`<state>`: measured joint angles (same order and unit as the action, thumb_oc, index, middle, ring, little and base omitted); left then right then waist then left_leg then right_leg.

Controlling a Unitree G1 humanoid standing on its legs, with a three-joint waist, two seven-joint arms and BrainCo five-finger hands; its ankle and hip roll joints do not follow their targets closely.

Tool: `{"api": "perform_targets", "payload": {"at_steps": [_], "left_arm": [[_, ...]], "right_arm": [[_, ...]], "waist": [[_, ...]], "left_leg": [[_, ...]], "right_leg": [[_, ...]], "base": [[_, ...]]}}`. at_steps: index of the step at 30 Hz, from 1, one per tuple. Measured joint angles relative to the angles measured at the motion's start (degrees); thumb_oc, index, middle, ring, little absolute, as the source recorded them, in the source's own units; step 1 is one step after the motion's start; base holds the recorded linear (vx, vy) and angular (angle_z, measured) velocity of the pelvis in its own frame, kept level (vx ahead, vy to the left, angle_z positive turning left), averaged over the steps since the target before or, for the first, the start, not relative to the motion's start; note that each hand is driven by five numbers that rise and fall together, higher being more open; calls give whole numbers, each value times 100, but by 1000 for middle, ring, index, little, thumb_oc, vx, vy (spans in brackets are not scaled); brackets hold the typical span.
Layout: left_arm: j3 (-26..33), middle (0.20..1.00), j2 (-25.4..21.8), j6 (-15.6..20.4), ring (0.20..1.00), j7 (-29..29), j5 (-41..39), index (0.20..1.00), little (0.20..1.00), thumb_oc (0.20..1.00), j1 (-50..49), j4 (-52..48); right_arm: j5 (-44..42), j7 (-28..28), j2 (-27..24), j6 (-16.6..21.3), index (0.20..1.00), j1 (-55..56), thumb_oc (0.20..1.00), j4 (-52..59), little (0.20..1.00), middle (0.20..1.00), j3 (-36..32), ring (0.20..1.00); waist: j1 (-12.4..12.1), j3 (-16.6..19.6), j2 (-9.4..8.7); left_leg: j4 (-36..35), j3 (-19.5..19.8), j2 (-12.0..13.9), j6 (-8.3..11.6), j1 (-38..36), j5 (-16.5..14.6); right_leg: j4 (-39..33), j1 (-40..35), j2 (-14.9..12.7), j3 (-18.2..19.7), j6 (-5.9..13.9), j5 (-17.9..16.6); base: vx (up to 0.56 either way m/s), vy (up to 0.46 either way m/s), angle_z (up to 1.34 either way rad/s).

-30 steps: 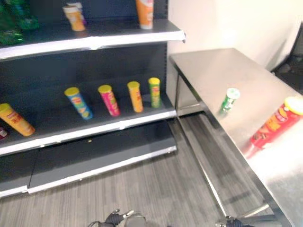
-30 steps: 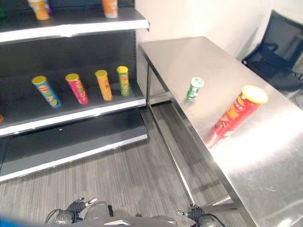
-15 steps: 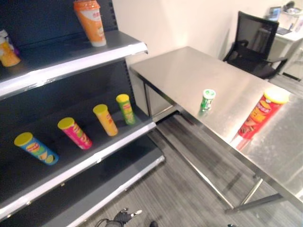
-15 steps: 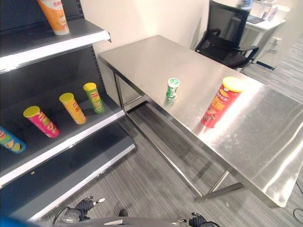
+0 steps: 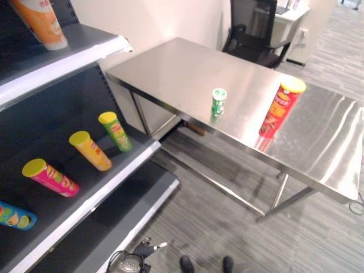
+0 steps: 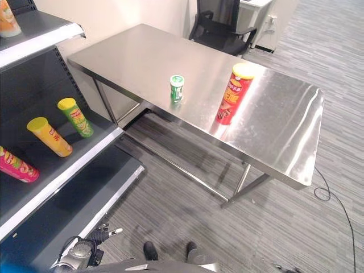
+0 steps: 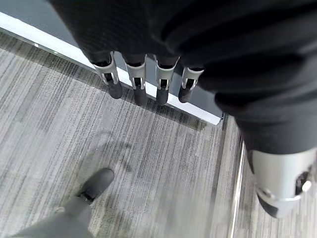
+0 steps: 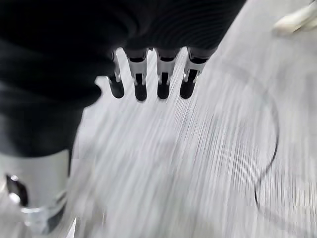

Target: Put the goods on the table back onto the shelves and tidy them up.

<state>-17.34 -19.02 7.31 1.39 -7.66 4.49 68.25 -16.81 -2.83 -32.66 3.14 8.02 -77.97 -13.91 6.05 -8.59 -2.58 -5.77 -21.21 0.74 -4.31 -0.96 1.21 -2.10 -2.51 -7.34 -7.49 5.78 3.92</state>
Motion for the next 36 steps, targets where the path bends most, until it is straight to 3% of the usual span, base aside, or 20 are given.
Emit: {"api": "perform_targets", "payload": {"at_steps": [1, 2, 4, 9, 11, 13, 14, 15, 16, 20, 24, 25, 26, 28, 36], "left_arm": [[48, 1000, -49, -8, 1000, -21, 1, 1000, 1000, 1000, -35, 2], [90, 1000, -99, -11, 1000, -41, 1, 1000, 1000, 1000, -99, 3], [93, 1000, -100, -15, 1000, -55, 3, 1000, 1000, 1000, -212, 1], [85, 1000, 140, -14, 1000, -67, 72, 1000, 1000, 1000, -454, -63], [100, 1000, 205, 1, 1000, -61, 163, 1000, 1000, 1000, -538, -245], [270, 1000, 211, 1, 1000, -59, 165, 1000, 1000, 1000, -651, -518], [437, 1000, 208, 3, 1000, -58, 165, 1000, 1000, 1000, -816, -680], [477, 1000, 232, -19, 1000, -71, 162, 1000, 1000, 1000, -926, -667], [422, 1000, 271, -44, 1000, -126, 162, 1000, 1000, 1000, -955, -654], [320, 1000, 280, -39, 1000, -236, 121, 1000, 1000, 1000, -1158, -912], [302, 1000, 279, -32, 1000, -258, 109, 1000, 1000, 1000, -1150, -917], [302, 1000, 249, -50, 1000, -283, 109, 1000, 1000, 1000, -1193, -857], [300, 1000, 242, -39, 1000, -288, 103, 1000, 1000, 1000, -1166, -712], [225, 1000, 246, -50, 1000, -285, 96, 1000, 1000, 1000, -1148, -653], [182, 1000, 311, -33, 1000, -284, -115, 1000, 1000, 1000, -1126, -669]], "right_arm": [[-71, -6, -194, 1, 1000, 102, 1000, -26, 1000, 1000, -291, 1000], [-200, -39, -436, -5, 1000, 139, 1000, -171, 1000, 1000, -560, 1000], [-397, -164, -910, 4, 1000, 420, 1000, -135, 1000, 1000, -1018, 1000], [-467, -372, -1574, 27, 1000, 706, 1000, 598, 1000, 1000, -1840, 1000], [-461, -612, -1583, 280, 1000, 928, 1000, 1799, 1000, 1000, -2108, 1000], [-315, -798, -1680, 237, 1000, 1119, 1000, 3690, 1000, 1000, -2192, 1000], [-51, -927, -1826, 327, 1000, 1254, 1000, 5242, 1000, 1000, -2214, 1000], [348, -948, -2380, 532, 1000, 865, 1000, 6269, 1000, 1000, -1950, 1000], [467, -967, -2776, 657, 1000, 314, 1000, 6502, 1000, 1000, -1645, 1000], [575, -620, -2965, 840, 1000, -718, 1000, 7093, 1000, 1000, -146, 1000], [706, -374, -3025, 965, 1000, -844, 1000, 7070, 1000, 1000, 169, 1000], [790, -272, -3025, 968, 1000, -1010, 1000, 6910, 1000, 1000, 216, 1000], [775, 68, -3012, 941, 1000, -1430, 1000, 5982, 1000, 1000, 847, 1000], [783, 157, -3046, 849, 1000, -2123, 1000, 5464, 1000, 1000, 1725, 1000], [786, 242, -3045, 751, 1000, -2398, 1000, 4986, 1000, 1000, 1901, 1000]], "waist": [[2, 26, -86], [3, 82, -175], [67, 232, -314], [199, 401, -278], [327, 444, -207], [387, 478, -155], [460, 511, -106], [425, 558, -91], [214, 610, -135], [-44, 673, -189], [-220, 665, -210], [-395, 662, -200], [-307, 601, -231], [-263, 573, -195], [-372, 446, -32]], "left_leg": [[-1, 1, -15, 4, -9, 2], [-1, 1, -26, 43, -22, 14], [-1, 115, -16, 171, -31, 36], [2, 177, 148, 337, -152, 95], [3, 279, 144, 342, -192, 93], [2, 310, 165, 392, -229, 87], [1, 317, 158, 410, -256, 75], [0, 327, 174, 443, -230, 73], [1, 346, 189, 456, -221, 111], [2, 558, 182, 404, -145, 219], [3, 669, 161, 383, -109, 246], [2, 759, 94, 383, -97, 243], [3, 804, 64, 369, -115, 251], [3, 818, 72, 370, -154, 253], [4, 1063, 53, 369, -102, 286]], "right_leg": [[-202, -95, -85, 1, 16, -17], [-333, -171, -144, -13, 168, -132], [-381, -209, -121, -11, 224, -478], [-367, -344, 108, -40, 161, -478], [-353, -401, 139, -79, 160, -479], [-382, -491, 127, -107, 148, -429], [-385, -492, 117, -116, 145, -417], [-386, -496, 123, -121, 147, -398], [-386, -471, 136, -121, 159, -382], [-386, -504, 168, -301, 126, -402], [-385, -550, 158, -417, 116, -403], [-385, -560, 112, -486, 116, -375], [-386, -608, 87, -533, 118, -376], [-386, -672, 99, -549, 125, -372], [-386, -724, 112, -798, 105, -317]], "base": [[69, -34, -4], [83, -40, -3], [74, -54, 18], [39, -70, 3], [7, -69, 9], [6, -89, 9], [-13, -83, 6], [-35, -102, 8], [-36, -110, 11], [-25, -71, 22], [-9, -29, 24], [-30, -79, 26], [-21, -67, 24], [-10, -45, 8], [8, -31, 15]]}}
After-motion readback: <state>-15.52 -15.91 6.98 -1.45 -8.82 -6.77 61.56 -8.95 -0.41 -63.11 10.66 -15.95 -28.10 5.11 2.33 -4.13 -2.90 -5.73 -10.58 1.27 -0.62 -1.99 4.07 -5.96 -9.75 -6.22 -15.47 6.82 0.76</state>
